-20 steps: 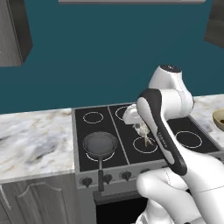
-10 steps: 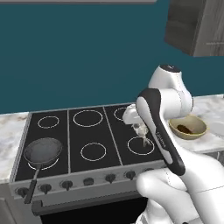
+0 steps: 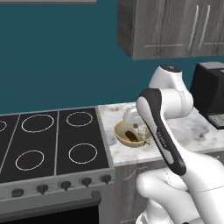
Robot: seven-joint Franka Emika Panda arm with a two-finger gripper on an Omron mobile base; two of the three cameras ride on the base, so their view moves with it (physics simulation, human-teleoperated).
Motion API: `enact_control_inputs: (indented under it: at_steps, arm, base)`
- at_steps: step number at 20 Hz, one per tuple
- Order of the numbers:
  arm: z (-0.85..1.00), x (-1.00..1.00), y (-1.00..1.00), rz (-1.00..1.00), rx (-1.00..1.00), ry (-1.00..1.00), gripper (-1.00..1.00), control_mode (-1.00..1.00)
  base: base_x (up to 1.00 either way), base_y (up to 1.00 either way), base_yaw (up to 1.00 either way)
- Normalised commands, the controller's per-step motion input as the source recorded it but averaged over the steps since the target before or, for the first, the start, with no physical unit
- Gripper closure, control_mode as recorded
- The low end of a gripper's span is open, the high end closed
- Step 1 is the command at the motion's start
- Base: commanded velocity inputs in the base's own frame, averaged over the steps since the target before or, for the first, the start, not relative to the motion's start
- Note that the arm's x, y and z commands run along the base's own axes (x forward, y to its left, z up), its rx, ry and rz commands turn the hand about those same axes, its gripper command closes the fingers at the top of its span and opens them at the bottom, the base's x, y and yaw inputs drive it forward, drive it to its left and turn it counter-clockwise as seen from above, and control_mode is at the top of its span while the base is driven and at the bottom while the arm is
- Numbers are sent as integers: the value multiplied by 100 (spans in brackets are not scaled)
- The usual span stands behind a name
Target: Place the fish on the plate and place the sweet potato on the same plate.
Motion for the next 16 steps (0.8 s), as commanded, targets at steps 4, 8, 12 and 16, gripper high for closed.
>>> enact_control_inputs:
  at_steps: [4, 8, 12, 16]
  arm:
    - [0, 0, 0, 0, 0, 0, 100, 100]
    - [0, 0, 0, 0, 0, 0, 100, 100]
    - [0, 0, 0, 0, 0, 0, 100, 100]
    - [0, 0, 0, 0, 0, 0, 100, 100]
  base:
    - [3, -85, 0]
    - [3, -57, 0]
    - [12, -36, 0]
    - [8, -31, 0]
